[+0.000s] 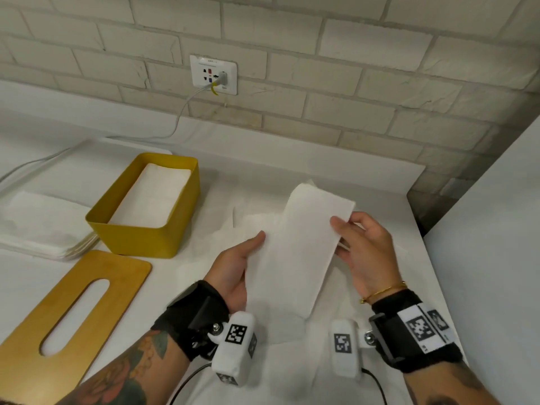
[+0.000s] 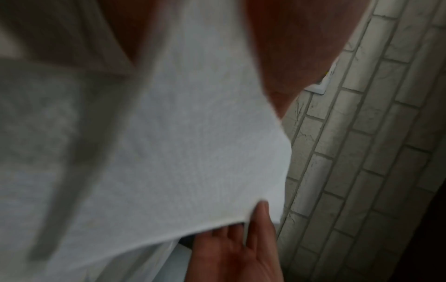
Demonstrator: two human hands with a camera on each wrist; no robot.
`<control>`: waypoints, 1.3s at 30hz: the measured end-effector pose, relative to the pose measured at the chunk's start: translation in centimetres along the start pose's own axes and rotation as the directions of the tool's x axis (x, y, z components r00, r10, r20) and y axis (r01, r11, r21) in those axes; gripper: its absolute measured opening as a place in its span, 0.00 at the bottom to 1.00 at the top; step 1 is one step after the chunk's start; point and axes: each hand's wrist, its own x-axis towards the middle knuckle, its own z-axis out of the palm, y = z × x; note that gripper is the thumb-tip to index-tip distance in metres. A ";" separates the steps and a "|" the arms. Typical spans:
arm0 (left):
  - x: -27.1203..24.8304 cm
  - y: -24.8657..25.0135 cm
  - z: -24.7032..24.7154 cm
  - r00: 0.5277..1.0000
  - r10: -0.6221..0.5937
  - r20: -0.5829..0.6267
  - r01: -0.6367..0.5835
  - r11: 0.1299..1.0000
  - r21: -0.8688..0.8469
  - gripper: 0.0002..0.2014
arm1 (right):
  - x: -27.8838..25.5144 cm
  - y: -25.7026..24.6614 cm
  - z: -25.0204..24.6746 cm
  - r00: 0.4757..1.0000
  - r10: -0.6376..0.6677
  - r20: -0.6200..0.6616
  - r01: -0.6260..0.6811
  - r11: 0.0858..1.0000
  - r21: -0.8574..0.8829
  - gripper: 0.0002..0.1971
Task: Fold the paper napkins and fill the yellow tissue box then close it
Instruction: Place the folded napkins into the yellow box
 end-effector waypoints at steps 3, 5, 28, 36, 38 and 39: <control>0.5 1.4 -1.0 0.995 0.093 -0.038 -0.093 0.995 0.025 0.20 | -0.4 -2.1 -1.3 0.993 -0.020 0.114 0.019 1.000 0.015 0.05; 0.8 1.9 -1.4 0.988 0.148 -0.037 -0.149 0.989 -0.003 0.18 | -1.2 -3.1 -1.6 0.967 -0.016 0.252 0.016 1.000 0.001 0.11; -0.2 0.6 0.0 0.977 0.184 0.110 -0.195 0.975 0.105 0.31 | -0.7 0.1 3.5 0.961 0.096 0.258 -0.026 0.965 -0.262 0.04; -0.1 1.1 0.2 0.972 0.232 0.028 -0.234 0.963 0.134 0.24 | -2.8 2.6 3.4 0.944 0.176 0.280 -0.113 0.967 -0.229 0.11; 0.1 1.6 -0.1 0.967 0.253 -0.012 -0.250 0.961 0.119 0.24 | -3.6 3.9 2.8 0.923 0.225 0.314 -0.132 0.948 -0.291 0.08; 0.2 1.9 -0.3 0.963 0.267 -0.029 -0.263 0.959 0.111 0.24 | -4.0 4.4 2.4 0.905 0.270 0.330 -0.163 0.934 -0.318 0.07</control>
